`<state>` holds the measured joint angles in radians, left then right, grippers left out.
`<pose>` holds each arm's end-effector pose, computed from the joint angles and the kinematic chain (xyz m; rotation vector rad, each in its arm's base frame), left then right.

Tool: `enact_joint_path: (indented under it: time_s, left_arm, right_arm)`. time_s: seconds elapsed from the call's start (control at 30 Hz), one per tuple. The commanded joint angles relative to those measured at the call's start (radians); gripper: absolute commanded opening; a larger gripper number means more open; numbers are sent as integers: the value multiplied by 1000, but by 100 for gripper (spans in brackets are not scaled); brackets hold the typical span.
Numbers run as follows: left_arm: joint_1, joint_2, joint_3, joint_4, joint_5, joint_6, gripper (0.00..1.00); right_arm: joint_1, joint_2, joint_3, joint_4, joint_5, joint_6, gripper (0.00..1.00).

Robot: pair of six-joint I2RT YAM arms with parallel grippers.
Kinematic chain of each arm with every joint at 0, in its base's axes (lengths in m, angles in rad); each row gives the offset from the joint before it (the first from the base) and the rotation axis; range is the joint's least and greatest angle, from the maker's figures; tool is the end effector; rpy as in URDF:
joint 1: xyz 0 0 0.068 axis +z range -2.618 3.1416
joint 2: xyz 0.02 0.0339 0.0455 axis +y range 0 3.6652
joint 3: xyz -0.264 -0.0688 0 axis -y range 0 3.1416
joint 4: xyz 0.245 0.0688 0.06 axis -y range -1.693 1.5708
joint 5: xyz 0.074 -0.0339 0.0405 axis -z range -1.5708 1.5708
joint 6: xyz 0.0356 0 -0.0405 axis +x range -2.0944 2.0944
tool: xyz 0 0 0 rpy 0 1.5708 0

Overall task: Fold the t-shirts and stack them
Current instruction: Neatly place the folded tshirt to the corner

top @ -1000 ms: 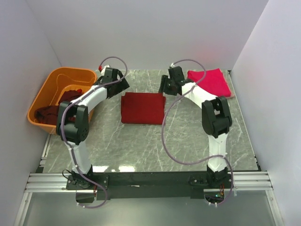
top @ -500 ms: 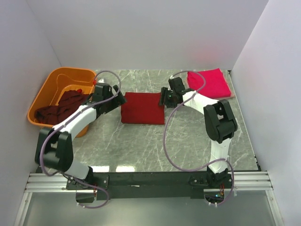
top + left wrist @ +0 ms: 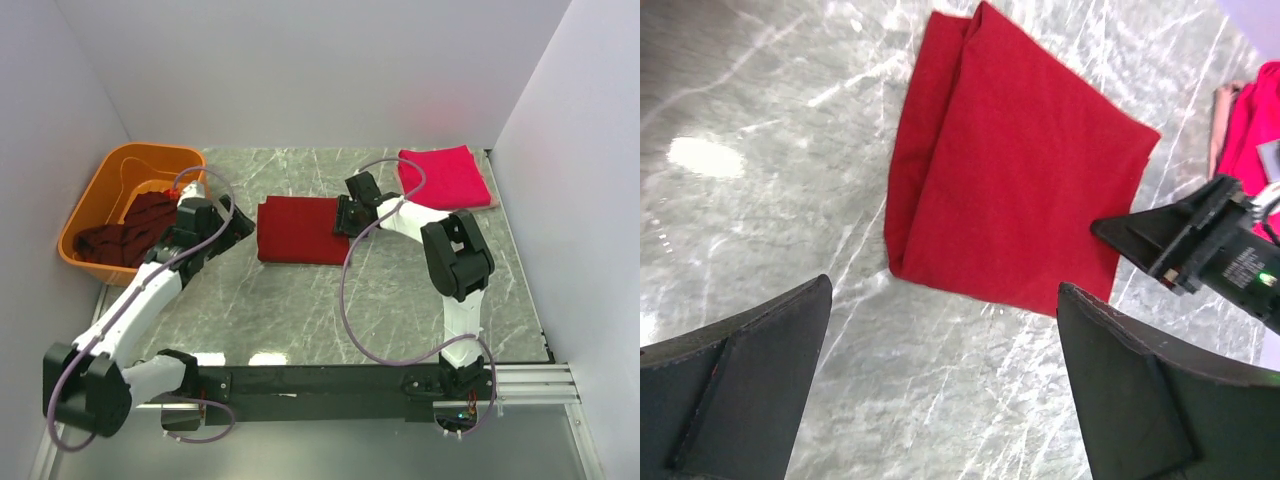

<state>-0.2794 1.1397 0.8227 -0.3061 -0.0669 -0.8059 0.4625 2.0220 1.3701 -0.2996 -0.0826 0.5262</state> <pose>0.2411 -0.0667 0.2701 -0.6210 2.1563 -0.5299 0.3834 0.1944 0.1610 0.0483 2.5916 0.4877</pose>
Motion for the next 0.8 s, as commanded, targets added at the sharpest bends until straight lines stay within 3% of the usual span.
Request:
enact_joint_path:
  time_s: [0.0,0.1,0.13,0.23,0.63,0.77]
  left_arm:
    - [-4,-73,-23,-27,-48,-26,99]
    - [-4,-97,-17,-42,-48,-35,100]
    - [-4,-107,-10,-44,-42,-32,100]
    - [-4,-139,13,-42,-45,-27,100]
    - [-4,-164,32,-59,-114,-24,99]
    - [-3,-166,36,-28,-120,-18,99]
  right_arm:
    - [18,63,21,-45,27,12,56]
    - [21,93,67,-59,27,-9,43]
    - [21,105,76,-56,27,-24,27]
    - [22,119,147,-99,66,-84,1]
    - [21,-28,201,-75,643,-667,0]
    - [-13,-39,189,0,745,-816,0]
